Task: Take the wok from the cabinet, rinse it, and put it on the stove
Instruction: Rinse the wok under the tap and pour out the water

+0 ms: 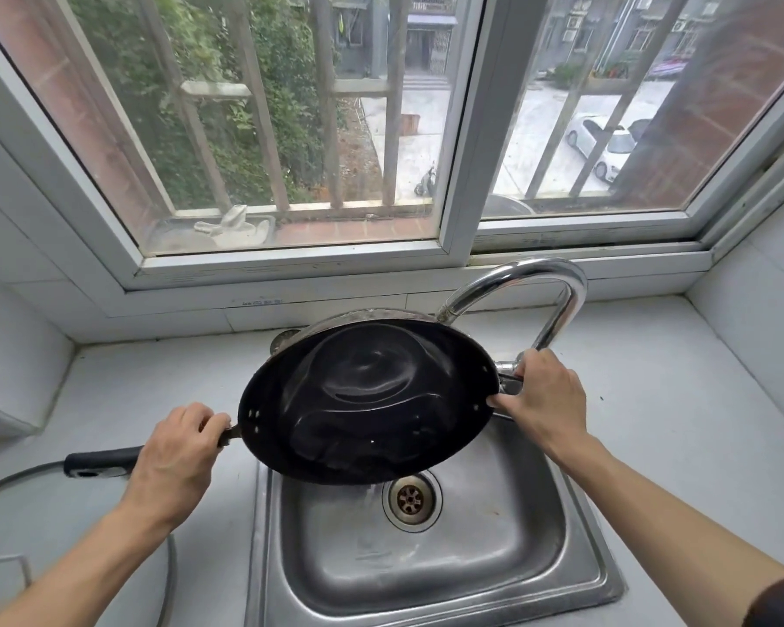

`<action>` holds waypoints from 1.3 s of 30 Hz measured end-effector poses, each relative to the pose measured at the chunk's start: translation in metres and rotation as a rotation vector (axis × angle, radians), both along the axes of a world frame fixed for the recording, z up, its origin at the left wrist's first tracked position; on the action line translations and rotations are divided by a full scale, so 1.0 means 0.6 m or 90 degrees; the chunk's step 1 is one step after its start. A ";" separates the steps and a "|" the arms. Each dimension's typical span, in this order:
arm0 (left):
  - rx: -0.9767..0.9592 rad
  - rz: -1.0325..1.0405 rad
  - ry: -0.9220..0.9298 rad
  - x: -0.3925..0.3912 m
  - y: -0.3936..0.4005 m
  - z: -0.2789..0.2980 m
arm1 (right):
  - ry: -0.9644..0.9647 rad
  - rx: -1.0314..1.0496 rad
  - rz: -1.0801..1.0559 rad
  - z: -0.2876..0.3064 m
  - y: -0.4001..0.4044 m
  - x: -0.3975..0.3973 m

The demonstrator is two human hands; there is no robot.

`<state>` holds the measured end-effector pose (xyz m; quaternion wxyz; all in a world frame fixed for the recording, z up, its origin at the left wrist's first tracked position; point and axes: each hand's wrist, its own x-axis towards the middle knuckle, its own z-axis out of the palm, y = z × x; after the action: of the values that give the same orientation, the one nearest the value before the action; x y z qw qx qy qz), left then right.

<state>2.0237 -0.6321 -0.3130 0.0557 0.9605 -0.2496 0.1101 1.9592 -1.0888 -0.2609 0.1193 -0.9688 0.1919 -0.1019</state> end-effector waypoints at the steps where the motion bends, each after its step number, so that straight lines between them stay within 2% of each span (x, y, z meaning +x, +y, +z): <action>1: -0.001 0.008 0.006 -0.002 0.001 0.000 | -0.003 0.001 0.003 0.004 0.001 0.003; 15: -0.031 0.031 0.030 -0.026 -0.005 0.012 | -0.013 -0.006 0.011 0.013 0.004 -0.002; 39: -0.013 -0.038 0.031 -0.038 -0.056 0.011 | -0.010 0.021 -0.050 0.009 -0.038 -0.083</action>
<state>2.0008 -0.6658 -0.3065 0.0751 0.9544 -0.2752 0.0878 1.9092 -1.1113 -0.2554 0.1324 -0.9577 0.2302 -0.1105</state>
